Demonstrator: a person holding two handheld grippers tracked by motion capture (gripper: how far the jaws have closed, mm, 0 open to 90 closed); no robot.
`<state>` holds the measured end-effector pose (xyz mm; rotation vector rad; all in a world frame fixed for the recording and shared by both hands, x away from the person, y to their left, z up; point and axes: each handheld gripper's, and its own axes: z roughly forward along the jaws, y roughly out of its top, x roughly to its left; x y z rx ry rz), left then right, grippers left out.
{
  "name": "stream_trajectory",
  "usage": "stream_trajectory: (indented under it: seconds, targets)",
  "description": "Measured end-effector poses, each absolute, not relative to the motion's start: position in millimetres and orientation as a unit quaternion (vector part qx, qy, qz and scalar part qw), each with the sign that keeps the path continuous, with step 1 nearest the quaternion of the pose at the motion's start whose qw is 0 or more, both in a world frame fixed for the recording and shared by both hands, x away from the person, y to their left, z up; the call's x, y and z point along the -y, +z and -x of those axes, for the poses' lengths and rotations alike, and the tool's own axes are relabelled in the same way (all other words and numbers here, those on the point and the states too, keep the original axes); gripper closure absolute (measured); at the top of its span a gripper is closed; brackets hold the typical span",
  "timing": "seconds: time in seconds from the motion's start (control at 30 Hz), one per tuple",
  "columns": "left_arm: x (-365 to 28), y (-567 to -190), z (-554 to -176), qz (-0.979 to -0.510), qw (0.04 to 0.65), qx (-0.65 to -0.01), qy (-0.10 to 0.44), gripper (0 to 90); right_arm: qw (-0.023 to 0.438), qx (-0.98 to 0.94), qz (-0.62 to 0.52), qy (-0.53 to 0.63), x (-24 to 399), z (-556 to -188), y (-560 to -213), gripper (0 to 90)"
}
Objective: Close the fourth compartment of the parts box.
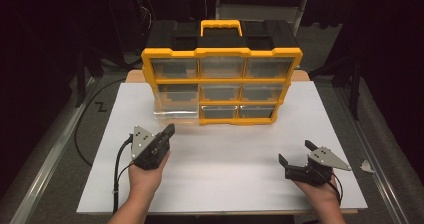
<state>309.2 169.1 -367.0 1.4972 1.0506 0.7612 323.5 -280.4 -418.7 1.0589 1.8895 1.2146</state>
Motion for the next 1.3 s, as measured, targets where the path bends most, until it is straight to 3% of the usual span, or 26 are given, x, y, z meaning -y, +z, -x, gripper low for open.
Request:
stream_trajectory:
  seconds: [1.3]
  targets:
    - [-153.2, -345.6, -319.1, -0.625, 0.544, -0.436, 0.350, 89.9, 0.322, -0.719, -0.406, 0.464, 281.9, -323.8, -418.6, 0.7]
